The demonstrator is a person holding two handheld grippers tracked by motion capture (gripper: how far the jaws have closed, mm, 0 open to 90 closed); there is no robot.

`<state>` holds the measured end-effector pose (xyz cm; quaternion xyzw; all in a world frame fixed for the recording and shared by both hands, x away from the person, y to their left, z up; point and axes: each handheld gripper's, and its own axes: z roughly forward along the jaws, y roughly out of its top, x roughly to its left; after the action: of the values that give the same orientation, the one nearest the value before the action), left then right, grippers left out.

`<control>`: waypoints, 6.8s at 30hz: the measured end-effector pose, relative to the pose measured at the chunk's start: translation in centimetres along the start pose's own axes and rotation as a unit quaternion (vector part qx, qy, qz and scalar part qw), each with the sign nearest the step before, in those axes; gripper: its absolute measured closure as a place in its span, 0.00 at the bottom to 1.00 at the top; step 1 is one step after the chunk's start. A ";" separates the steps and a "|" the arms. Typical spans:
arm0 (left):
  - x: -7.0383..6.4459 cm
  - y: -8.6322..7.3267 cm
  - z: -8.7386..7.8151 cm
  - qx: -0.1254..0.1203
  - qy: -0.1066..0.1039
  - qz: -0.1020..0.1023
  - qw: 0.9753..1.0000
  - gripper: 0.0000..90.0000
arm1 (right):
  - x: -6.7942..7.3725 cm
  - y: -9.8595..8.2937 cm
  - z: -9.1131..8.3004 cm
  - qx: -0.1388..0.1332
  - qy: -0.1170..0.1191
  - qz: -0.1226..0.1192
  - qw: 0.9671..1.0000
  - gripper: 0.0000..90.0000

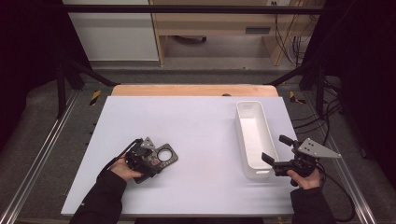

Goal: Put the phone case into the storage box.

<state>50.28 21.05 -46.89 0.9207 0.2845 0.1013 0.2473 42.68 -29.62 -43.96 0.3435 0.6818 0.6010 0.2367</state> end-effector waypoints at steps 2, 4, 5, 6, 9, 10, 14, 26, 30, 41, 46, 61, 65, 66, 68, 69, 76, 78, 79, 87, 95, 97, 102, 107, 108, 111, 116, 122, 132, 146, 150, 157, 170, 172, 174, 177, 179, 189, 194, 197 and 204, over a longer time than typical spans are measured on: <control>0.0 0.1 -0.2 -0.007 0.001 0.000 1.000 0.13 | 0.0 0.0 0.0 0.001 0.000 0.000 1.000 0.00; -0.1 0.1 -0.5 -0.014 0.000 0.001 1.000 0.13 | 0.0 0.0 0.0 0.000 0.000 0.000 1.000 0.00; -0.2 0.2 -0.7 -0.016 0.001 0.000 1.000 0.13 | 0.0 0.0 0.0 -0.001 0.000 0.001 1.000 0.00; -0.2 0.2 -0.8 -0.020 0.003 0.001 1.000 0.13 | 0.0 0.0 0.0 -0.001 -0.001 0.001 1.000 0.00; -0.3 0.3 -1.2 -0.028 0.004 -0.001 1.000 0.13 | 0.0 0.0 0.0 -0.001 0.000 0.001 1.000 0.00; -0.4 0.3 -1.3 -0.029 0.005 0.000 1.000 0.13 | 0.0 0.0 -0.1 -0.001 0.000 0.001 1.000 0.00; -0.7 0.6 -1.7 -0.035 0.008 0.006 0.999 0.13 | 0.0 0.1 -0.1 -0.003 0.001 0.001 1.000 0.00; -1.7 1.3 -2.9 -0.068 0.006 0.018 0.998 0.13 | 0.1 0.1 0.0 -0.002 0.002 -0.002 1.000 0.00; -2.2 1.7 -3.3 -0.074 0.002 0.021 0.997 0.13 | 0.1 0.2 -0.1 -0.001 0.002 -0.004 1.000 0.00; -3.9 2.8 -4.3 -0.096 -0.001 0.038 0.995 0.13 | 0.2 0.3 0.0 -0.004 0.003 -0.007 1.000 0.00; -4.8 3.4 -4.8 -0.105 -0.005 0.049 0.993 0.13 | 0.4 0.4 0.0 -0.005 0.004 -0.015 1.000 0.00; -6.5 4.2 -5.6 -0.124 -0.020 0.061 0.990 0.13 | 0.8 0.7 0.0 -0.006 0.011 -0.026 1.000 0.00; -6.9 4.4 -5.6 -0.127 -0.024 0.064 0.989 0.13 | 1.0 0.8 0.1 -0.004 0.014 -0.030 0.999 0.00; -6.9 4.4 -5.7 -0.125 -0.026 0.068 0.989 0.13 | 1.0 0.9 0.1 -0.004 0.015 -0.031 0.999 0.00; -7.1 4.5 -5.6 -0.127 -0.028 0.072 0.989 0.13 | 1.1 0.9 0.2 -0.002 0.016 -0.032 0.999 0.00; -7.2 4.6 -5.6 -0.126 -0.027 0.074 0.989 0.13 | 1.2 0.9 0.2 -0.001 0.018 -0.032 0.999 0.00; -7.6 4.8 -5.3 -0.129 -0.039 0.079 0.988 0.13 | 1.7 1.3 0.5 0.006 0.027 -0.046 0.999 0.00; -7.8 4.9 -5.2 -0.128 -0.039 0.080 0.988 0.13 | 2.0 1.4 0.5 0.008 0.030 -0.051 0.998 0.00; -7.9 5.0 -5.2 -0.129 -0.041 0.082 0.987 0.13 | 2.1 1.5 0.6 0.009 0.031 -0.055 0.998 0.00; -8.4 5.2 -5.1 -0.131 -0.046 0.093 0.986 0.13 | 3.3 2.3 1.1 0.014 0.047 -0.078 0.996 0.00; -8.9 5.4 -5.1 -0.130 -0.048 0.110 0.984 0.13 | 4.5 2.8 1.7 0.032 0.069 -0.099 0.992 0.00; -9.0 5.5 -5.0 -0.127 -0.046 0.117 0.984 0.13 | 4.9 3.0 1.9 0.035 0.074 -0.106 0.991 0.00; -9.1 5.8 -5.1 -0.125 -0.046 0.126 0.983 0.13 | 5.8 3.2 2.5 0.045 0.087 -0.124 0.987 0.00; -9.4 6.2 -5.3 -0.120 -0.042 0.142 0.982 0.13 | 6.6 3.2 3.2 0.062 0.100 -0.139 0.983 0.00; -9.5 6.2 -5.3 -0.120 -0.040 0.145 0.981 0.13 | 6.7 3.3 3.3 0.064 0.102 -0.141 0.983 0.00; -9.6 6.4 -5.4 -0.117 -0.036 0.154 0.980 0.13 | 7.0 3.3 3.5 0.070 0.106 -0.148 0.981 0.01; -9.8 6.6 -5.6 -0.109 -0.032 0.169 0.979 0.13 | 7.6 3.3 3.9 0.082 0.113 -0.161 0.977 0.01; -10.1 7.0 -5.7 -0.101 -0.029 0.185 0.977 0.13 | 8.2 3.3 4.1 0.090 0.120 -0.173 0.973 0.01; -10.5 7.2 -5.7 -0.105 -0.026 0.210 0.972 0.13 | 9.3 3.7 4.6 0.108 0.128 -0.214 0.962 0.01; -11.7 7.8 -6.1 -0.115 -0.029 0.239 0.964 0.13 | 10.7 4.2 5.5 0.130 0.143 -0.265 0.945 0.02; -12.0 8.1 -6.1 -0.119 -0.030 0.243 0.962 0.13 | 11.0 4.3 5.7 0.129 0.154 -0.272 0.941 0.02; -12.3 8.4 -6.0 -0.119 -0.030 0.249 0.961 0.13 | 11.3 4.5 5.8 0.136 0.171 -0.280 0.935 0.02; -12.9 8.7 -5.8 -0.124 -0.040 0.260 0.957 0.13 | 12.0 4.2 6.5 0.130 0.183 -0.297 0.928 0.01; -13.0 8.8 -5.8 -0.123 -0.040 0.263 0.956 0.13 | 12.1 4.2 6.6 0.128 0.184 -0.298 0.928 0.01; -13.1 8.8 -5.7 -0.124 -0.041 0.265 0.956 0.13 | 12.2 4.0 6.8 0.129 0.188 -0.298 0.927 0.01; -13.2 8.9 -5.6 -0.123 -0.044 0.268 0.954 0.13 | 12.4 3.9 7.0 0.129 0.194 -0.300 0.925 0.01; -13.3 8.9 -5.5 -0.122 -0.045 0.271 0.954 0.13 | 12.4 3.7 7.1 0.131 0.196 -0.301 0.924 0.01; -13.8 9.1 -5.4 -0.126 -0.059 0.281 0.949 0.13 | 12.7 3.3 7.5 0.136 0.213 -0.303 0.919 0.01; -14.0 9.0 -5.3 -0.125 -0.065 0.288 0.947 0.13 | 12.8 3.2 7.8 0.133 0.220 -0.300 0.919 0.01; -14.1 9.0 -5.3 -0.126 -0.067 0.290 0.946 0.13 | 12.8 3.0 7.9 0.132 0.223 -0.300 0.918 0.01; -14.2 9.0 -5.3 -0.128 -0.072 0.295 0.944 0.13 | 12.9 2.9 8.1 0.126 0.237 -0.296 0.917 0.02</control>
<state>41.20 8.59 -38.40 0.9288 -0.0339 0.1388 0.3420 40.74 -14.43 -41.30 0.0002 0.8583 0.4768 0.1899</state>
